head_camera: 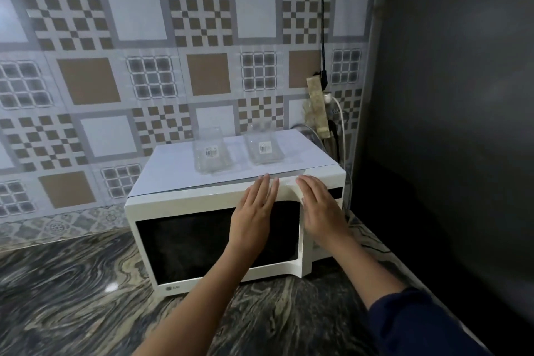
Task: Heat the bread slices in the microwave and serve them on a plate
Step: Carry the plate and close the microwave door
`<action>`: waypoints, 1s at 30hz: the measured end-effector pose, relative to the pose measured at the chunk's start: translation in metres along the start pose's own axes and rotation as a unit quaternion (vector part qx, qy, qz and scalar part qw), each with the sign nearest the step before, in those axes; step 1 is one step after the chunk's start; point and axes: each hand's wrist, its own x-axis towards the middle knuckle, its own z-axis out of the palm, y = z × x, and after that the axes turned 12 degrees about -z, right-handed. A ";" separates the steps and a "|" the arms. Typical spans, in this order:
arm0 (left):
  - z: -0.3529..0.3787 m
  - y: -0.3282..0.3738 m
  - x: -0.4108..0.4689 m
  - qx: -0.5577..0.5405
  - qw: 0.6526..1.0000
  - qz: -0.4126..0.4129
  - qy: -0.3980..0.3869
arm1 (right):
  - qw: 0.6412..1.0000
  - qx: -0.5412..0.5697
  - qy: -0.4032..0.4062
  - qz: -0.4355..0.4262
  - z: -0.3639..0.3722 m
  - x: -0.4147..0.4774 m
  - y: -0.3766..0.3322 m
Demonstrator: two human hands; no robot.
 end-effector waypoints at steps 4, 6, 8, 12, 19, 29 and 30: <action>0.018 0.024 -0.019 -0.034 0.995 -0.096 -0.013 | 0.995 -0.029 -0.074 -0.065 -0.009 0.003 0.029; 0.021 0.042 -0.027 -0.088 0.987 -0.131 -0.019 | 0.990 -0.026 -0.128 -0.053 -0.018 0.007 0.045; 0.027 0.057 -0.035 -0.122 0.981 -0.148 -0.015 | 0.986 -0.035 -0.163 -0.022 -0.023 0.010 0.058; 0.043 0.084 -0.043 -0.196 0.955 -0.224 0.006 | 0.977 -0.054 -0.206 -0.006 -0.028 0.017 0.069; 0.048 0.109 -0.035 -0.373 0.851 -0.354 -0.105 | 0.990 -0.040 -0.133 -0.022 -0.024 0.016 0.071; 0.057 0.105 -0.019 -0.296 0.877 -0.364 -0.104 | 0.996 -0.028 -0.082 -0.010 -0.009 0.023 0.073; 0.059 0.104 -0.019 -0.292 0.878 -0.365 -0.106 | 0.997 -0.022 -0.078 -0.012 -0.008 0.023 0.074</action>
